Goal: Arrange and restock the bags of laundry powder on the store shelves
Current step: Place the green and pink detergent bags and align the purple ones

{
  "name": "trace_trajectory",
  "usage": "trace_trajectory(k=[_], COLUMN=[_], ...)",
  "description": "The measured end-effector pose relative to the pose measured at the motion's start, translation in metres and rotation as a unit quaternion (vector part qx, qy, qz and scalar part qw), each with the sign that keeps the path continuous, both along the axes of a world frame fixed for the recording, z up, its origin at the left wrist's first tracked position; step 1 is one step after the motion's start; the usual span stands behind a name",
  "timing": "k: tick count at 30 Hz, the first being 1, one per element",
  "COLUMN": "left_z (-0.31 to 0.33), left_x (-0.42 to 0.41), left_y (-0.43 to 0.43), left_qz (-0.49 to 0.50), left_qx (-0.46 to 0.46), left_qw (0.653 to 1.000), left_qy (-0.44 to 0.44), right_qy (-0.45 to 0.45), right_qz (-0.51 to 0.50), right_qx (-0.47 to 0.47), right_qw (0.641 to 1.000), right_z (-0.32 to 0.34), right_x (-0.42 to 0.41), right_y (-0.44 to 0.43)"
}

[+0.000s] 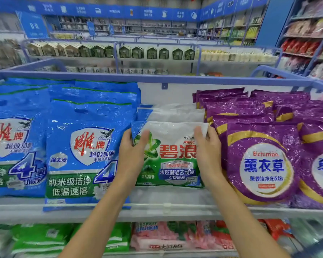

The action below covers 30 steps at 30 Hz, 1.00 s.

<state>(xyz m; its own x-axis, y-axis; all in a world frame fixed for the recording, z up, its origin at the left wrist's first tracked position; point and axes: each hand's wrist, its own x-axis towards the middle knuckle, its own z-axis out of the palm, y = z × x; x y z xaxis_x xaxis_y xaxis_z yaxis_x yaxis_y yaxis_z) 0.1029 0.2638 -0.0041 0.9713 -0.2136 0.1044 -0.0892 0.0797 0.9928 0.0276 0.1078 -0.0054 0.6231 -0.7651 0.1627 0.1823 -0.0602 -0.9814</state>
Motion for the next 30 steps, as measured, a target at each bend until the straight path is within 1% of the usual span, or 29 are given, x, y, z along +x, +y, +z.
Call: trace_trajectory(k=[2, 4, 6, 7, 9, 11, 14, 17, 22, 27, 30], left_z=[-0.01, -0.019, -0.026, -0.028, -0.029, -0.03, -0.03, -0.033, -0.039, -0.045, -0.048], left_x=[-0.014, -0.031, -0.044, -0.046, -0.045, -0.04, -0.036, -0.032, -0.029, -0.03, -0.034], left_y=[0.017, 0.031, 0.033, 0.031, 0.025, 0.021, 0.017, 0.016, 0.017, 0.02, 0.022], left_qz=[-0.055, -0.107, -0.107, -0.082, -0.028, -0.009, -0.019, -0.031, -0.037, -0.046, -0.049], left_qx=[0.102, 0.201, 0.293, 0.315, 0.324, 0.317, 0.298, 0.284, 0.325, 0.366, 0.385], left_qw=[0.993, 0.973, 0.948, 0.942, 0.94, 0.942, 0.947, 0.951, 0.935, 0.915, 0.905], left_qy=[-0.008, -0.022, -0.063, -0.083, -0.105, -0.109, -0.115, -0.121, -0.138, -0.162, -0.172], right_qy=[0.072, 0.152, 0.236, 0.268, 0.278, 0.264, 0.244, 0.253, 0.266, 0.298, 0.304], right_qz=[0.033, 0.071, 0.094, 0.082, 0.043, 0.013, -0.01, -0.006, -0.013, -0.04, -0.046], right_qx=[-0.03, -0.076, -0.143, -0.18, -0.216, -0.23, -0.248, -0.258, -0.271, -0.309, -0.349], right_qw=[0.996, 0.983, 0.957, 0.943, 0.935, 0.937, 0.938, 0.932, 0.925, 0.902, 0.885], right_z=[-0.001, -0.011, -0.025, -0.032, -0.038, -0.042, -0.048, -0.048, -0.047, -0.051, -0.054], right_x=[-0.023, -0.046, -0.059, -0.06, -0.057, -0.053, -0.05, -0.045, -0.047, -0.051, -0.056], right_y=[0.002, 0.007, 0.014, 0.017, 0.017, 0.015, 0.012, 0.009, 0.013, 0.019, 0.024])
